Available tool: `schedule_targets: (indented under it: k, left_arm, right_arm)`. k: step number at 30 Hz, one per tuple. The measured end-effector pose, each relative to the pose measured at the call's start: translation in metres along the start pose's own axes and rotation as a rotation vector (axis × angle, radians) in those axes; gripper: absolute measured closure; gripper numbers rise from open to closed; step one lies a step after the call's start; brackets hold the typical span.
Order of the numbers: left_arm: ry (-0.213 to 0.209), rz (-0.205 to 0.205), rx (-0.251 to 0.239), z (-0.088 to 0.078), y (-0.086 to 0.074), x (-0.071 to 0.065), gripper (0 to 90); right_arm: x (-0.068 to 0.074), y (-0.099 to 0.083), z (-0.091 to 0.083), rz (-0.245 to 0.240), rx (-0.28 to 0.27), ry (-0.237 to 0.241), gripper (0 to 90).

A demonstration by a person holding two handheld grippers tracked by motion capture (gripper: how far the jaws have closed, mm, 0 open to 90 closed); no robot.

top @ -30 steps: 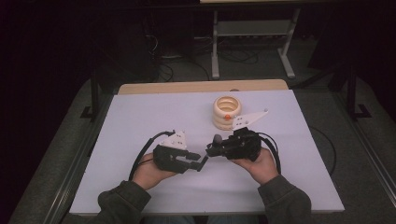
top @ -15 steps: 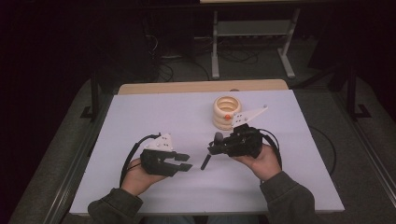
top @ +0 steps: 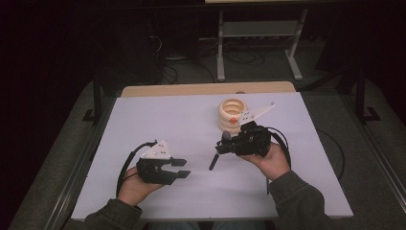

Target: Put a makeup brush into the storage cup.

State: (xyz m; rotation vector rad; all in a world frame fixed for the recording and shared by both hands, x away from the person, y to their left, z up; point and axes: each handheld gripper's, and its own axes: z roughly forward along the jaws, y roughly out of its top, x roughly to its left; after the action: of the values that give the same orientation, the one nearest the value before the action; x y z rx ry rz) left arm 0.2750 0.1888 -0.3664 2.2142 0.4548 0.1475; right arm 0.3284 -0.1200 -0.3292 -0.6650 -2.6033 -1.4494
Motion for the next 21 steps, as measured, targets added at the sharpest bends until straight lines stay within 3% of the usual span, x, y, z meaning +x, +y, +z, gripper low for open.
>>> schedule_targets:
  k: [11,21]
  left_arm:
    - [0.043,0.01,0.001,0.0,-0.006,-0.002,53.9]
    - [0.055,-0.008,0.009,0.004,-0.009,0.0,49.6]
  right_arm:
    - [-0.012,0.007,-0.004,0.024,0.017,-0.019,76.0]
    - [-0.025,0.016,-0.009,0.038,0.019,-0.04,76.0]
